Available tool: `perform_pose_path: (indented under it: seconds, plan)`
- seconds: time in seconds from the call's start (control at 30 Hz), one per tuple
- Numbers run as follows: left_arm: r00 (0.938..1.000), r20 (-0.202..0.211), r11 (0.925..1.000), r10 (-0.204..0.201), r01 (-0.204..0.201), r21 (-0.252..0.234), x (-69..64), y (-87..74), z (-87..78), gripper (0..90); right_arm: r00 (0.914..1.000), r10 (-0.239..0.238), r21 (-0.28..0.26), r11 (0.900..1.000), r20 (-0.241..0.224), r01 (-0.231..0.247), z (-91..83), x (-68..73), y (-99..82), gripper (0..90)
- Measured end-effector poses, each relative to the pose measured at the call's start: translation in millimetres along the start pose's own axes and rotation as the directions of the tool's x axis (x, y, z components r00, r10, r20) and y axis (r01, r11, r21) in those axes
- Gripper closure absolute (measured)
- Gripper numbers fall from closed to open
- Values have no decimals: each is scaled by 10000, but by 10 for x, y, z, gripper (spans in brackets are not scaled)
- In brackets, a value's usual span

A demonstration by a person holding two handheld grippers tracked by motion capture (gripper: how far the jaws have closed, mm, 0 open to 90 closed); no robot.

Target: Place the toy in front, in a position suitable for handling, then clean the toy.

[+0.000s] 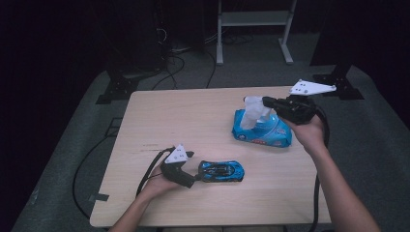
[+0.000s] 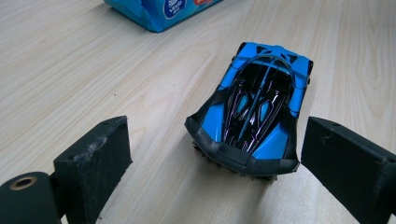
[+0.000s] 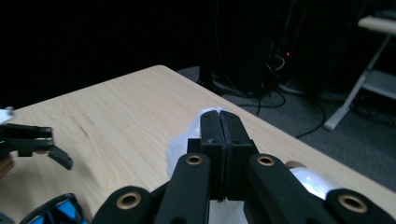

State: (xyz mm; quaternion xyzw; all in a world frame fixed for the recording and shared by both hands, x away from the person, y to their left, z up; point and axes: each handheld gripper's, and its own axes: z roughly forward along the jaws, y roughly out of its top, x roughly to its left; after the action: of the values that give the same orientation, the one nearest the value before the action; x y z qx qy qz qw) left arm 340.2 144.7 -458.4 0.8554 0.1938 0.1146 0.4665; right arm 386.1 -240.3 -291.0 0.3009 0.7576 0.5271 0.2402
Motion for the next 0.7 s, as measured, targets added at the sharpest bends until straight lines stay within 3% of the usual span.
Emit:
perform_pose_path:
  seconds: [0.07,0.23,0.27,0.37,0.4,0.43,0.57,0.6,0.63,0.7]
  plan:
    - [10000,-6,10000,13,-13,-4,-2,0,-1,78,9999,-64,-46,10000,-84,64,-23,26,17,886]
    - [9998,96,9998,178,-179,64,-25,2,17,78,9946,-527,-339,9982,-895,499,-208,312,80,885]
    - [9998,96,9998,178,-179,64,-25,2,17,78,9946,-527,-339,9982,-895,499,-208,312,80,885]
    - [9995,152,9996,288,-289,58,-41,13,46,78,9850,-576,-377,9979,-1625,521,-271,484,8,883]
    - [9995,152,9996,288,-289,58,-41,13,46,78,9850,-576,-377,9979,-1625,521,-271,484,8,883]
    - [9993,206,9995,304,-305,79,-46,14,64,78,9767,-458,-320,9987,-2096,400,-281,571,-58,883]
    - [9990,300,9992,334,-339,191,-62,12,89,78,9548,-317,62,9994,-2955,351,-230,742,-226,883]
    - [9990,300,9992,334,-339,191,-62,12,89,78,9548,-317,62,9994,-2955,351,-230,742,-226,883]
    - [9988,352,9992,335,-342,193,-67,12,91,78,9454,-206,399,9986,-3254,355,-176,818,-331,881]
    - [9981,377,9983,484,-495,305,-69,13,94,78,9345,0,825,9961,-3558,314,-83,877,-477,881]
